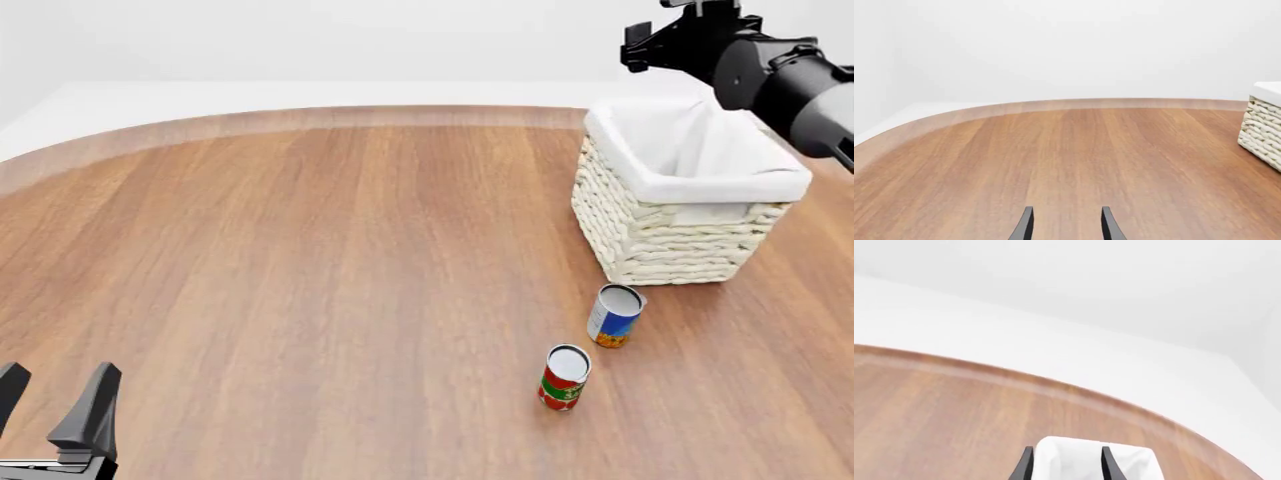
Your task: Pick up the alphabet soup and the cream cheese box, and put them in the basket.
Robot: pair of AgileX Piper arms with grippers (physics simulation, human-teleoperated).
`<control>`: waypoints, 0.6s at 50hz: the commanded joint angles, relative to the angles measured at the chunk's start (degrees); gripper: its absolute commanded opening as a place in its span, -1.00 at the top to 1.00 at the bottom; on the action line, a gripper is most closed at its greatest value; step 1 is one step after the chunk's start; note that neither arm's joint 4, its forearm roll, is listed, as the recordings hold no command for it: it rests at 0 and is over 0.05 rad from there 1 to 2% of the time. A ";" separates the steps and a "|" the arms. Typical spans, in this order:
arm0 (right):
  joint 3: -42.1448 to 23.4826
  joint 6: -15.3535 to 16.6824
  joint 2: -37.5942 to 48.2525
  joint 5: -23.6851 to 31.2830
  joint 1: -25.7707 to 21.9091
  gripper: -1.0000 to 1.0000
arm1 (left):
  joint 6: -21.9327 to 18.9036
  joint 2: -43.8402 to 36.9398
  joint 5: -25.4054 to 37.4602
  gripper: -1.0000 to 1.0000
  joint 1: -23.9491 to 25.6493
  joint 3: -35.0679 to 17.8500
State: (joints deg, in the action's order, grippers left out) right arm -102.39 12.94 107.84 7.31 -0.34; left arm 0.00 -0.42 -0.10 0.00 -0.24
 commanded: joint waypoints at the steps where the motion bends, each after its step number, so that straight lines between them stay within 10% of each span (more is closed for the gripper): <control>1: -1.17 0.38 -0.43 -0.10 -1.38 -1.00 | 0.00 0.00 0.00 -1.00 0.00 0.00; 25: -1.03 4.61 -1.27 -0.88 -6.29 -1.00 | 0.00 0.00 0.00 -1.00 0.00 0.00; 27: 41.10 5.06 -30.01 -18.08 -6.90 -1.00 | 0.00 0.00 0.00 -1.00 0.00 0.00; 30: 51.48 5.17 -35.47 -19.04 -7.63 -1.00 | 0.00 0.00 0.00 -1.00 0.00 0.00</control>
State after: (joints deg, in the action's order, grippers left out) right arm -85.98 16.69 95.56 0.15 -5.69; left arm 0.00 -0.42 -0.10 0.00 -0.24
